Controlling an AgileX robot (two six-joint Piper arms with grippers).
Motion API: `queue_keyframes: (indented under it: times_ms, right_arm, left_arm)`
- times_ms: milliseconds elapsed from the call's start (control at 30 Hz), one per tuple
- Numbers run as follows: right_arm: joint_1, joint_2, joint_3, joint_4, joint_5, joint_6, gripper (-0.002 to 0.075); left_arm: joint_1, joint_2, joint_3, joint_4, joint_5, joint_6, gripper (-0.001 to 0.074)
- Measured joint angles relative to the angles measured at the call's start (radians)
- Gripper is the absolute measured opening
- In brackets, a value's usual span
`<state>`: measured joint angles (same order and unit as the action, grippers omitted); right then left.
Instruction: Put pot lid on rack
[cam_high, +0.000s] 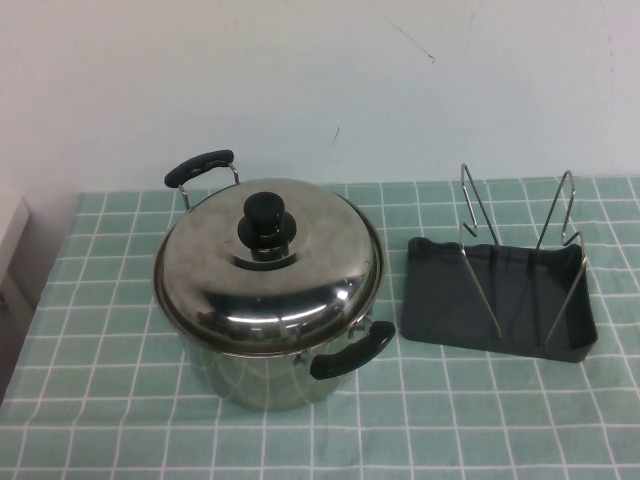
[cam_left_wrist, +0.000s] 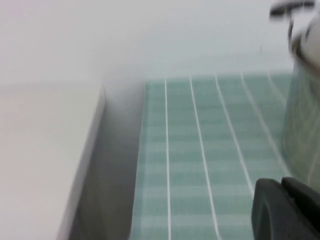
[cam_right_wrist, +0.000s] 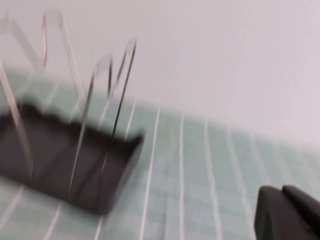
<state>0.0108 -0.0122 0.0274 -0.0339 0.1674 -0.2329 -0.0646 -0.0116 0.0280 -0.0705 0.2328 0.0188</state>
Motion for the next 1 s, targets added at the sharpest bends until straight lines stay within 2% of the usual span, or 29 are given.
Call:
queue_keyframes:
  times_ms: [333, 433, 567, 700, 800, 900, 1000]
  right_arm:
    - [0.0, 0.0, 0.0, -0.001, -0.645, 0.026, -0.0003]
    - [0.0, 0.0, 0.0, -0.002, -0.767, 0.064, -0.0003]
    - [0.0, 0.0, 0.0, -0.002, -0.847, 0.081, -0.0003]
    - [0.0, 0.0, 0.0, -0.002, -0.85, 0.093, -0.0003]
    - [0.0, 0.0, -0.003, -0.002, -0.773, 0.107, -0.0003]
    - [0.0, 0.0, -0.056, -0.01, -0.526, 0.111, -0.0003]
    - [0.0, 0.0, -0.135, -0.013, -0.308, 0.103, -0.0003]
  left_arm:
    - [0.0, 0.0, 0.0, -0.013, -0.482, -0.002, -0.0003]
    - [0.0, 0.0, 0.0, -0.013, -0.585, -0.002, -0.0004]
    - [0.0, 0.0, 0.0, -0.013, -0.635, -0.006, -0.0003]
    - [0.0, 0.0, 0.0, -0.013, -0.662, -0.006, -0.0003]
    - [0.0, 0.0, 0.0, -0.013, -0.671, -0.006, -0.0003]
    - [0.0, 0.0, -0.006, -0.013, -0.622, -0.006, -0.0003]
    - [0.0, 0.0, -0.07, -0.013, -0.467, -0.006, -0.0003]
